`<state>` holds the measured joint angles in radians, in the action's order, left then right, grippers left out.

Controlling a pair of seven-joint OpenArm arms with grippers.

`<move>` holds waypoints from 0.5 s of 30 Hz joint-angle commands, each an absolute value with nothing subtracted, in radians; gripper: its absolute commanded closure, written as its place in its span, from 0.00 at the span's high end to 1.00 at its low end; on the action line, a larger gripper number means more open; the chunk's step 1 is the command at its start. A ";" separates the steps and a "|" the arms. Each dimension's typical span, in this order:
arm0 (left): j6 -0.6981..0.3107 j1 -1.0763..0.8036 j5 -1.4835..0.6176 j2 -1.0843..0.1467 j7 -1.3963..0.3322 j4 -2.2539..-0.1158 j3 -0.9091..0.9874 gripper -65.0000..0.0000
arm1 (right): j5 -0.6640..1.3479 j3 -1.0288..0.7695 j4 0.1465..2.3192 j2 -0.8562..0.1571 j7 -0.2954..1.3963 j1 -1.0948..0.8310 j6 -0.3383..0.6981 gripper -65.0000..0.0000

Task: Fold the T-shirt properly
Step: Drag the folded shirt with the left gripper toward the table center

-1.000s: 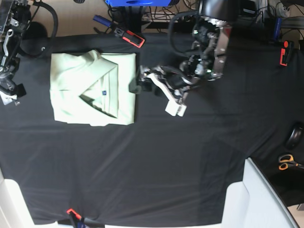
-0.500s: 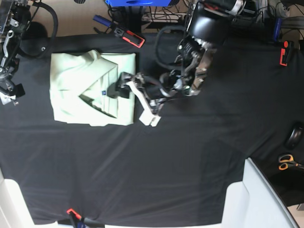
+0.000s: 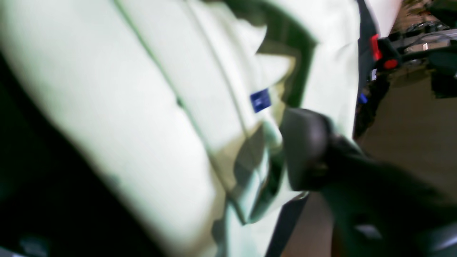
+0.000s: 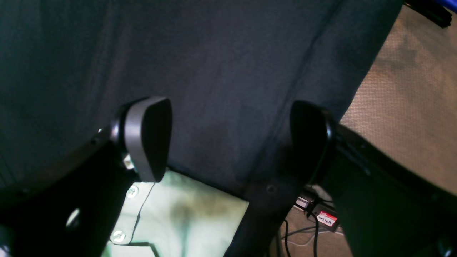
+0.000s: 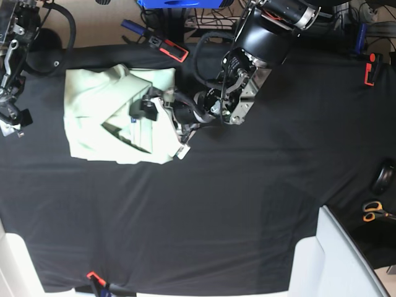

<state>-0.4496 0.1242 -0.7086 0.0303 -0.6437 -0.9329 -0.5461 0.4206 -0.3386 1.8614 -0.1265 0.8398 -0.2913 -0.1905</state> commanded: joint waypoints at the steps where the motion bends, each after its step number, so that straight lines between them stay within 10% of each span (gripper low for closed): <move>1: -0.435 0.107 -0.673 0.035 -0.723 -0.924 -0.556 0.41 | 0.412 -0.346 1.880 -0.137 0.823 -0.286 -0.186 0.75; 5: -0.435 0.104 -0.673 0.028 -0.723 -0.924 -0.547 0.00 | 0.412 -0.346 1.880 -0.137 0.823 -0.286 -0.186 0.75; 15: -0.435 0.148 -0.668 -0.101 -0.802 -0.997 -0.555 0.00 | 0.412 -0.440 1.879 -0.136 0.823 -0.295 -0.186 0.75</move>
